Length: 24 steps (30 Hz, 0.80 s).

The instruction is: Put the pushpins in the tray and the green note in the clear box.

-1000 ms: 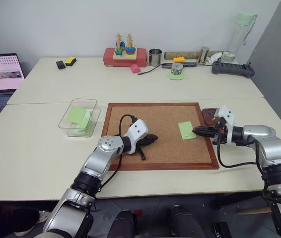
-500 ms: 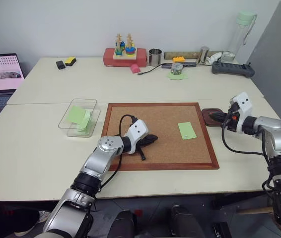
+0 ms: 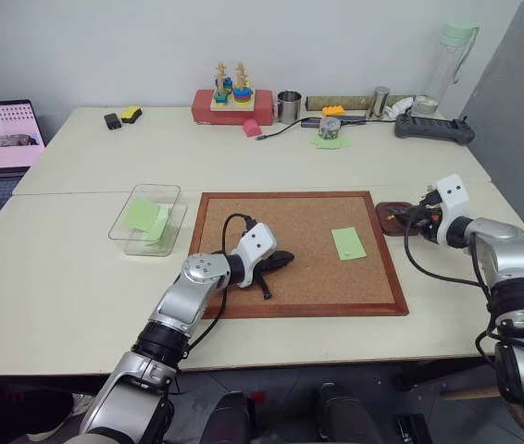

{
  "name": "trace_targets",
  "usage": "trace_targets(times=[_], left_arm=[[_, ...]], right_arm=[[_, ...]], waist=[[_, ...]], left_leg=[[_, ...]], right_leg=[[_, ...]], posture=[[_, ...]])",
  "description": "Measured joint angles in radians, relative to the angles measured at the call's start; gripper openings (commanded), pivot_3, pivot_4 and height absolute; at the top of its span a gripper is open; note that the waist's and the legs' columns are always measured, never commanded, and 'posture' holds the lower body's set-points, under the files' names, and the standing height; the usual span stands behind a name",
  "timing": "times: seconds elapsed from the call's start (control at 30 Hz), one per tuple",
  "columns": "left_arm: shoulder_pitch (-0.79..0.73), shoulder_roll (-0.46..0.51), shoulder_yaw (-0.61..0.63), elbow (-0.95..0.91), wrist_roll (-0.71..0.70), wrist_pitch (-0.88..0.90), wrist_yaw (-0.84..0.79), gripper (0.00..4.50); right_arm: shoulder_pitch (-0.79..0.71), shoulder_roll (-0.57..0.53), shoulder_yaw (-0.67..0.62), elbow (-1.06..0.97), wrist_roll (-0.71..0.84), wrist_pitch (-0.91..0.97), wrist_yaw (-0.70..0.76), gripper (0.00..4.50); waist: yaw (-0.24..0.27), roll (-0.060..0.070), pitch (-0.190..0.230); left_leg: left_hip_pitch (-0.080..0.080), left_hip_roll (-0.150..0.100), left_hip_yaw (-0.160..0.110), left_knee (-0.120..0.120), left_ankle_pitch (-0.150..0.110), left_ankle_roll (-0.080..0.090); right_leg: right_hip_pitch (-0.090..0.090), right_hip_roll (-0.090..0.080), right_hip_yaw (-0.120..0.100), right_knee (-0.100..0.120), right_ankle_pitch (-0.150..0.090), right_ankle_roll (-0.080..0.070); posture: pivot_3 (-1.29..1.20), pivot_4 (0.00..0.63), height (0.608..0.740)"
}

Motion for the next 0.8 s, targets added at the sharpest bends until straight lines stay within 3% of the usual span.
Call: trace_targets(times=[0.07,0.43,0.8], left_arm=[[0.003,0.0,0.001,-0.004,0.0,0.0,0.001,0.0],[0.006,0.002,0.002,-0.007,0.004,0.0,0.0,0.0],[0.001,0.003,0.0,-0.004,0.004,0.0,-0.001,0.0]], right_arm=[[0.013,-0.018,0.0,-0.042,0.006,-0.007,0.039,3.04],[0.25,-0.082,0.06,-0.497,0.096,-0.003,0.3,3.04],[0.282,-0.008,0.161,-0.551,0.054,-0.006,0.27,3.04]], waist=[[0.0,0.0,0.0],[-0.002,0.0,0.0],[-0.001,0.0,0.0]], left_leg=[[0.0,0.0,0.0,0.0,0.0,0.0],[0.0,0.001,-0.001,0.0,0.0,0.0],[0.0,0.001,-0.001,0.0,0.0,0.0]], right_leg=[[0.0,0.0,0.0,0.0,0.0,0.0],[0.0,0.001,-0.001,0.0,0.0,0.0],[0.0,0.001,-0.001,-0.001,-0.001,-0.001]], posture=[[0.0,0.15,0.74],[0.0,0.15,0.74],[0.0,0.15,0.74]])
